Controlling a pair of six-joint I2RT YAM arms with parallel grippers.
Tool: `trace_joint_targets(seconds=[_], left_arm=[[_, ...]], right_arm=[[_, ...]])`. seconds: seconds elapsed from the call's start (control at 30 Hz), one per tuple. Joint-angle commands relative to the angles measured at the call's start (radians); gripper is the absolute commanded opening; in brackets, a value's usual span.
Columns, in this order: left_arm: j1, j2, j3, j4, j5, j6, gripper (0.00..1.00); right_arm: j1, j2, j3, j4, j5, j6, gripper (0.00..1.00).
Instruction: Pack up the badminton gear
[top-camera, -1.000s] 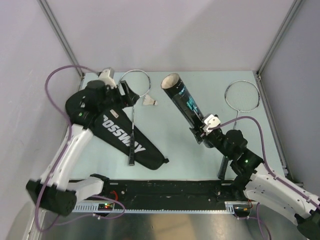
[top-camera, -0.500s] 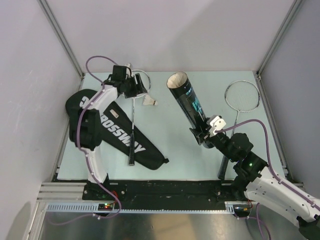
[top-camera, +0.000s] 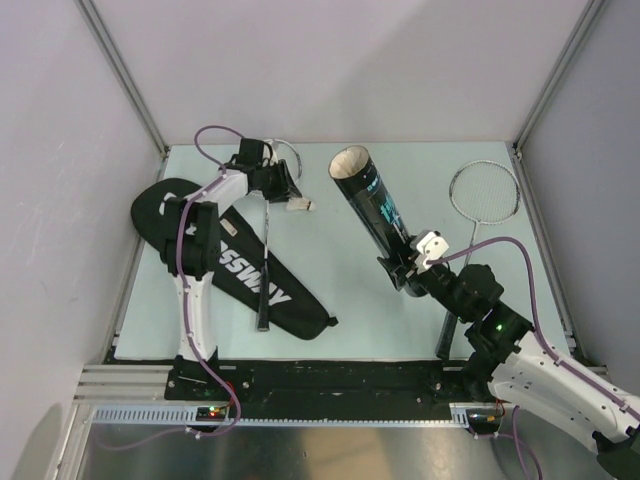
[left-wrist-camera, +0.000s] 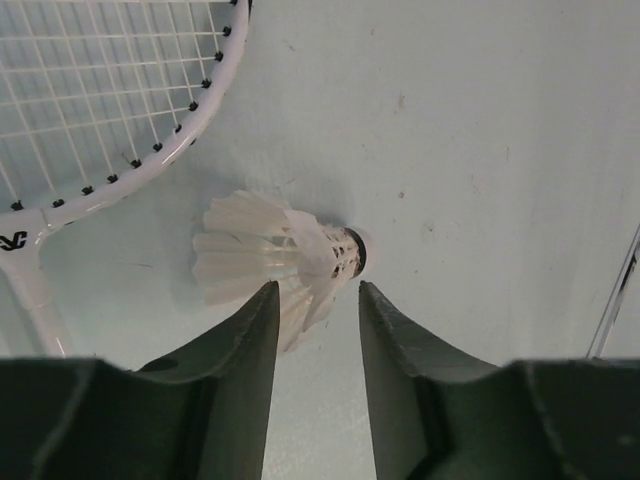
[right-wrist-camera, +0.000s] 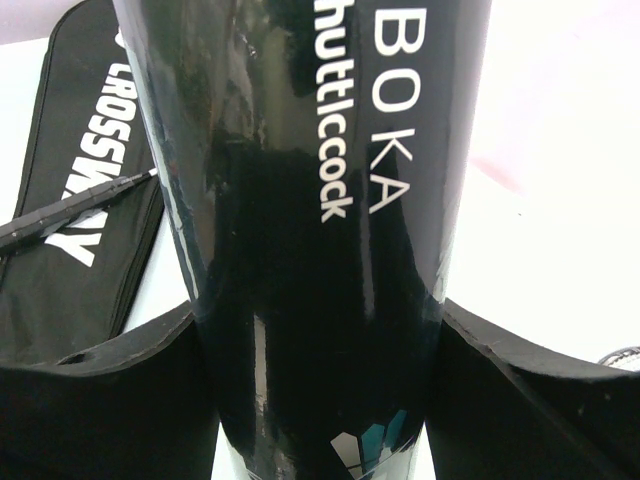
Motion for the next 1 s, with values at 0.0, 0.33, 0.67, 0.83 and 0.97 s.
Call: trace_joint_targets(seconds=[0.0,0.33,0.67,0.83,0.97], left_arm=[[0.004,-0.040,-0.005,0.031,0.045,0.002,0.37],[0.003,-0.205,-0.111,0.030,0.065,0.010,0.00],[0.003,-0.570,-0.352,0.030,0.030,0.001,0.00],[0.004,-0.809,-0.466,0.027,0.041,0.000,0.00],[0.004,-0.995,-0.534,-0.005,0.054,0.012,0.00]], right_arm=[[-0.011,-0.009,0.034,0.085,-0.015,0.006,0.29],[-0.004,0.034,0.031,0.103,-0.008,0.033,0.27],[0.021,0.090,0.031,0.136,-0.015,0.004,0.27],[0.021,0.093,0.019,0.122,0.016,-0.102,0.28],[0.004,0.087,-0.012,0.098,-0.012,-0.215,0.28]])
